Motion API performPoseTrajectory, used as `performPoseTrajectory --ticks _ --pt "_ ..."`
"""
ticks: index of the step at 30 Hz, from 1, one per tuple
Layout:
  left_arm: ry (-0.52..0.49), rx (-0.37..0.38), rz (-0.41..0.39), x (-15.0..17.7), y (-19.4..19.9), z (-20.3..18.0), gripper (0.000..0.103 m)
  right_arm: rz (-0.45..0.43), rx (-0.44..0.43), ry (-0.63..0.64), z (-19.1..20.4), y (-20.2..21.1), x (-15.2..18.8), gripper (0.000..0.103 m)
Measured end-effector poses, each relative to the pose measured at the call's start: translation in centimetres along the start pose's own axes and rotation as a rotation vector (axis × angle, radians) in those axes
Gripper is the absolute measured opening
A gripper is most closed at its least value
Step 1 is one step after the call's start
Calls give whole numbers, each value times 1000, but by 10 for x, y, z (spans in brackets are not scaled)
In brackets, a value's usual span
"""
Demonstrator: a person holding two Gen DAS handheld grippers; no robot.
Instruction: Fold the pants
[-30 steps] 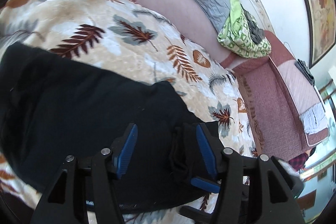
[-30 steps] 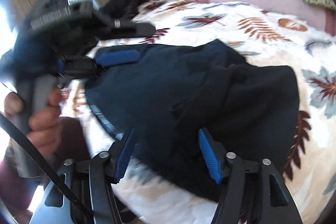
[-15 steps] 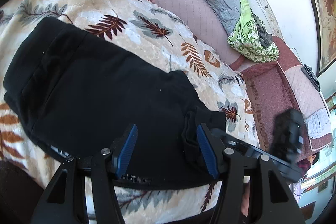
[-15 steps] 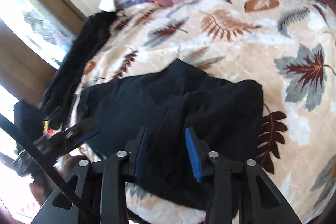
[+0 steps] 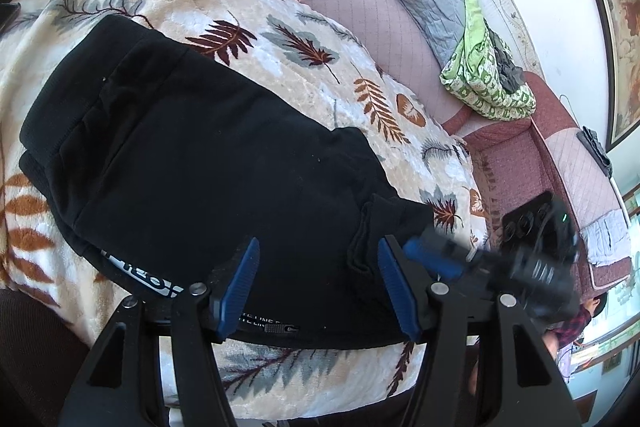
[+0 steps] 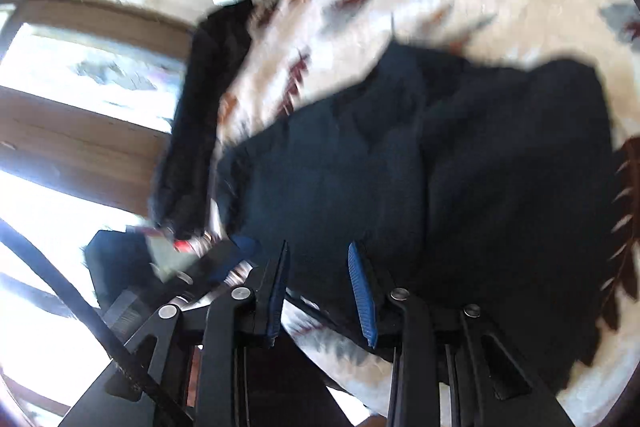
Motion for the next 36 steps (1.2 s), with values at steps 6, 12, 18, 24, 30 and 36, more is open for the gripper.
performPoseTrajectory --ticks 6,12,18,24,30,36 --pt "-23 -7 30 11 -9 -9 61 -67 124 -42 -26 19 -32 46" --pt "-52 -26 46 20 -12 -15 61 -20 228 -71 -62 -7 -34 66" --pt "-51 -31 59 24 -16 -13 65 -169 104 -121 -59 60 -47 70" --pt "-62 -31 86 30 -25 -17 65 -168 112 -182 -81 95 -14 71" --pt "-54 -48 47 23 -13 -14 65 -131 113 -240 -103 65 13 72" --pt "47 -64 -17 6 0 9 68 -222 189 -105 -68 94 -5 73"
Point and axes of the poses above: each gripper's, at about its wrist camera, not at the fingertips, and y roughly against the way its jaws point, z to its left, x to its underside, the point moved 7 cm from there along -y, roughly the way its jaws point, and after that the axes turned 10 degrees about y, right-handed, at the moved point
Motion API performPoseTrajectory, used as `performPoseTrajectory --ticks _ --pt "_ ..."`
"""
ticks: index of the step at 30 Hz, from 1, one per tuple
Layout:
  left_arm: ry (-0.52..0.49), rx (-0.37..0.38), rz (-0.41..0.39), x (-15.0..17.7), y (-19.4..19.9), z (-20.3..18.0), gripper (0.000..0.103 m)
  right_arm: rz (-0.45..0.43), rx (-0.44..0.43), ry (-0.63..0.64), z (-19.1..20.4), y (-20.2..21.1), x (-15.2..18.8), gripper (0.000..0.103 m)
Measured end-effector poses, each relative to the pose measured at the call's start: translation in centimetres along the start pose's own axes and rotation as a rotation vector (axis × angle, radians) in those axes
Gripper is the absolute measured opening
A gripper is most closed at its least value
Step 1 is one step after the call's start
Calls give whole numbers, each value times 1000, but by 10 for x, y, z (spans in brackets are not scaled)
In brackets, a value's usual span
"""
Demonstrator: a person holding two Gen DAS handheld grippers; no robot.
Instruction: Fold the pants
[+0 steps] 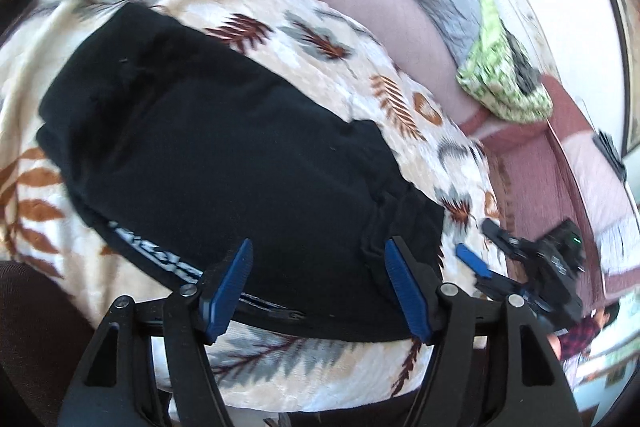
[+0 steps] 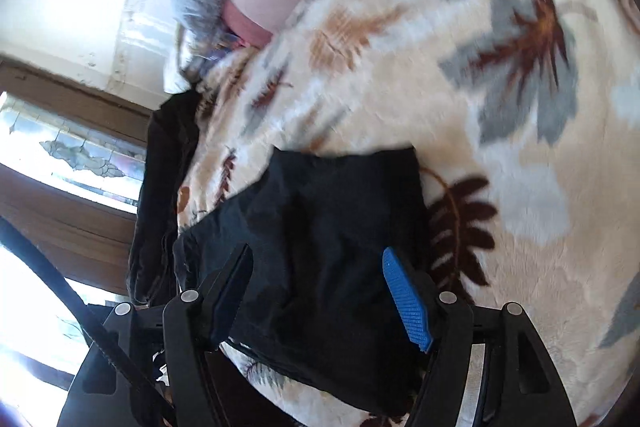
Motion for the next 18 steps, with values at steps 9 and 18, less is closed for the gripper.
performPoseTrajectory --ticks 9,18 --pt "39 -41 -38 -2 17 12 68 149 -63 54 35 -73 11 73" --pt "165 -116 -146 -21 52 69 68 197 -66 142 51 -84 16 83"
Point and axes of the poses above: each gripper's, at about its wrist camera, not at the fingertips, and y roughly against the way its jaws point, z to its left, x to its underside, the point moved 7 cm from there along -y, roughly the way its jaws point, and after that the axes turned 10 degrees about y, right-handed, at the moved point
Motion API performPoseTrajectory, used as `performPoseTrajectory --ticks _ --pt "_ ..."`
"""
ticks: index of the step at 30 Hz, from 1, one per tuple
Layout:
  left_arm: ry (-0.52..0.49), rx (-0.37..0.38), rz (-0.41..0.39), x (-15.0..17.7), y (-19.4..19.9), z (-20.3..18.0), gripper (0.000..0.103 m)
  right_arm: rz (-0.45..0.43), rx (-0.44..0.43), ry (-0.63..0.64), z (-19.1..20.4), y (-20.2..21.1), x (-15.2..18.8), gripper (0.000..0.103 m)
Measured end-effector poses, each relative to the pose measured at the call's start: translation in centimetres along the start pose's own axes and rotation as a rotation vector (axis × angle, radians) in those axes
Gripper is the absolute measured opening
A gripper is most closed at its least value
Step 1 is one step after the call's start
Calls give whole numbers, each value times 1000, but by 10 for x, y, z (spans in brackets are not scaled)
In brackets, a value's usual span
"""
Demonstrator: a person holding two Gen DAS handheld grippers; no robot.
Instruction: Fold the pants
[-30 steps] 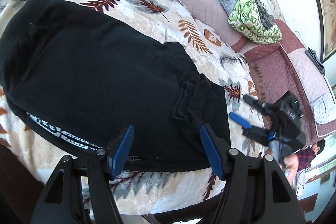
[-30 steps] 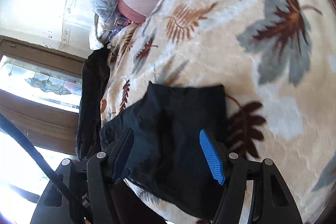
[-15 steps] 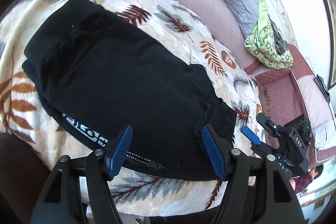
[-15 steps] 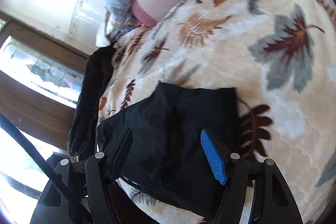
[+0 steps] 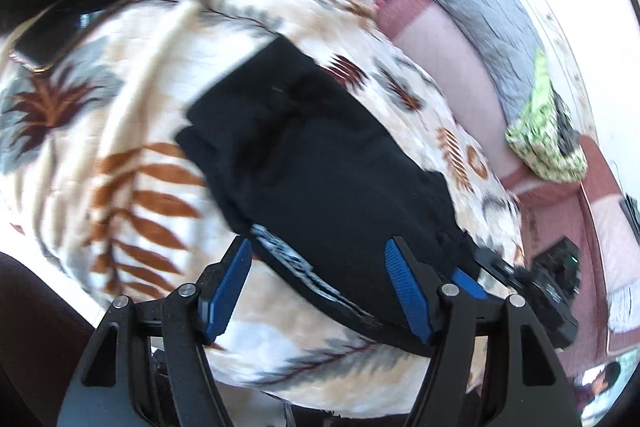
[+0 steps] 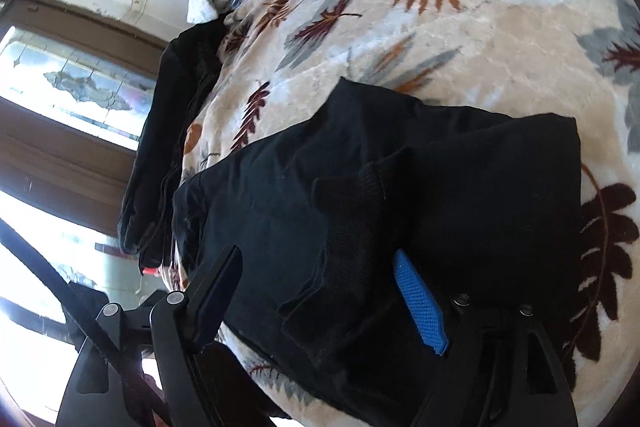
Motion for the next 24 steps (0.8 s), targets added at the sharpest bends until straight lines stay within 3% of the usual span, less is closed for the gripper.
performPoseTrajectory --ticks 9,12,14,15,16,17,19,20,24 --pt "135 -13 -92 -38 -12 49 72 53 -12 91 47 4 -3 83" --pt "141 63 -130 -44 -15 45 84 89 28 123 60 -8 -5 83" --pt "92 100 -131 -42 -16 40 84 118 46 138 72 -21 -7 83" --pt "66 112 -129 -41 -16 39 81 134 52 149 77 -28 -9 83" --pt "39 125 -125 -40 -15 38 68 154 60 167 86 -38 -10 83" --pt "30 126 -116 -39 -16 38 61 172 67 185 94 -47 -13 83" --pt "45 150 -89 -41 -20 41 30 211 75 233 114 -67 -19 83" --pt "65 167 -72 -43 -22 44 24 229 79 258 124 -76 -21 83" --pt "165 247 -21 -44 -29 55 23 328 81 373 172 -121 -33 84"
Point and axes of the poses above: each gripper's, at about its wrist camera, not at the fingertips, and y roughly against the way its jaws point, z to its left, x to its underside, the point moved 7 cm from there along -y, roughly the way its jaws point, and after that the axes turned 10 degrees about y, right-handed, at the moved point
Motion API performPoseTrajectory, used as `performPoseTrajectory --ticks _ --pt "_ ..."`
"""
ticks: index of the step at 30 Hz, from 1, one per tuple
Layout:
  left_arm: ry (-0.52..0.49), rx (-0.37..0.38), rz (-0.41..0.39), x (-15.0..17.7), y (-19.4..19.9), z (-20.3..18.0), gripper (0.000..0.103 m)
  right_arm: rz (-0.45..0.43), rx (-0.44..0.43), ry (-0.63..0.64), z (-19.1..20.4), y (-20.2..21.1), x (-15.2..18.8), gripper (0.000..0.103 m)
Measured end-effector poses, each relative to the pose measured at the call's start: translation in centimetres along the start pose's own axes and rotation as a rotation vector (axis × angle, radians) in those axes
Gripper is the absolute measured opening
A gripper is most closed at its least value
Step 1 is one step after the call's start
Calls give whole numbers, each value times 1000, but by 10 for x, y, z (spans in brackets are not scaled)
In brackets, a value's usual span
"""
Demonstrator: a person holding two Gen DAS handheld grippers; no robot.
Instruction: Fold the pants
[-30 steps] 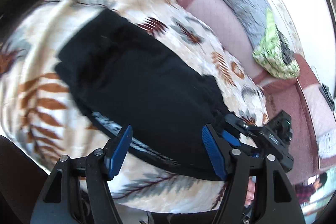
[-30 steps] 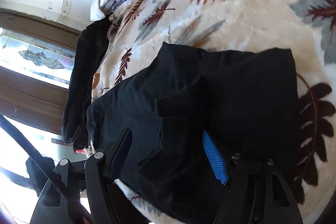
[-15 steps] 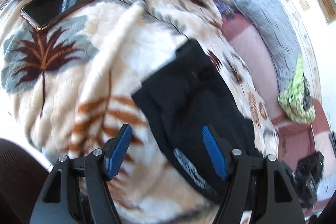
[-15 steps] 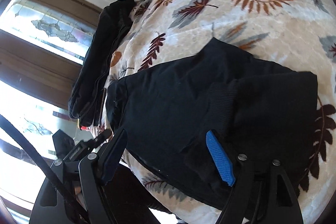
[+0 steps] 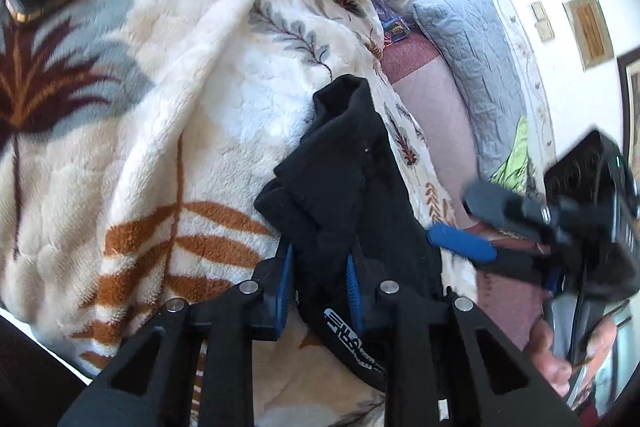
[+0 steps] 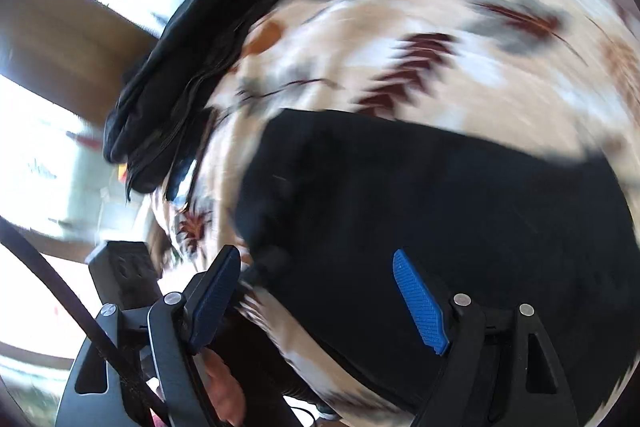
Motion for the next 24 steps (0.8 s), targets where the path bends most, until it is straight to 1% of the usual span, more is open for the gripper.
performPoseTrajectory --ticks 2,4,6,7,8,10,12,13,14,16,17,18,19,20,21,23,24 --pt "29 22 5 -1 -3 1 23 67 41 43 13 -21 -20 85" --pt "41 37 11 0 -5 1 31 133 88 53 18 -42 -35 85" --pt "33 50 12 0 -5 -3 38 197 134 35 19 -63 -45 85" --pt "25 50 9 1 -6 -5 41 239 167 20 17 -76 -50 85" --pt "14 46 5 2 -6 -7 42 268 193 10 15 -86 -52 85" --pt "-6 30 -1 3 -6 -9 42 338 252 -9 13 -105 -54 88" --pt "-29 13 3 5 -7 -12 40 388 306 -3 12 -115 -54 88" --pt "-49 -11 2 5 -8 -13 29 408 337 23 15 -118 -53 86" --pt "-68 -34 3 7 -9 -14 23 415 365 56 17 -118 -53 83" --pt "-81 -30 21 11 -10 -17 18 389 413 107 19 -113 -51 60" --pt "-84 -13 27 13 -10 -20 18 367 408 118 19 -108 -50 55" --pt "-93 -2 28 16 -8 -23 17 343 391 115 19 -102 -49 48" --pt "-108 3 22 19 -5 -28 17 313 359 97 17 -92 -47 42" --pt "-128 -2 14 22 -3 -32 17 290 336 80 16 -86 -47 41" --pt "-148 -5 8 25 -1 -37 17 249 297 57 15 -74 -46 39" --pt "-182 1 -3 33 5 -52 17 201 261 39 13 -59 -43 36" --pt "-193 6 -5 35 7 -58 17 162 235 28 13 -47 -40 36"
Point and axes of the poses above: each gripper's, at about its wrist camera, not at the fingertips, and y roughly against the way its jaws point, z to its left, x to its underside, the point moved 7 cm from there along -y, roughly the way its jaws point, and after that the axes turned 10 degrees about y, right-handed, at the moved point
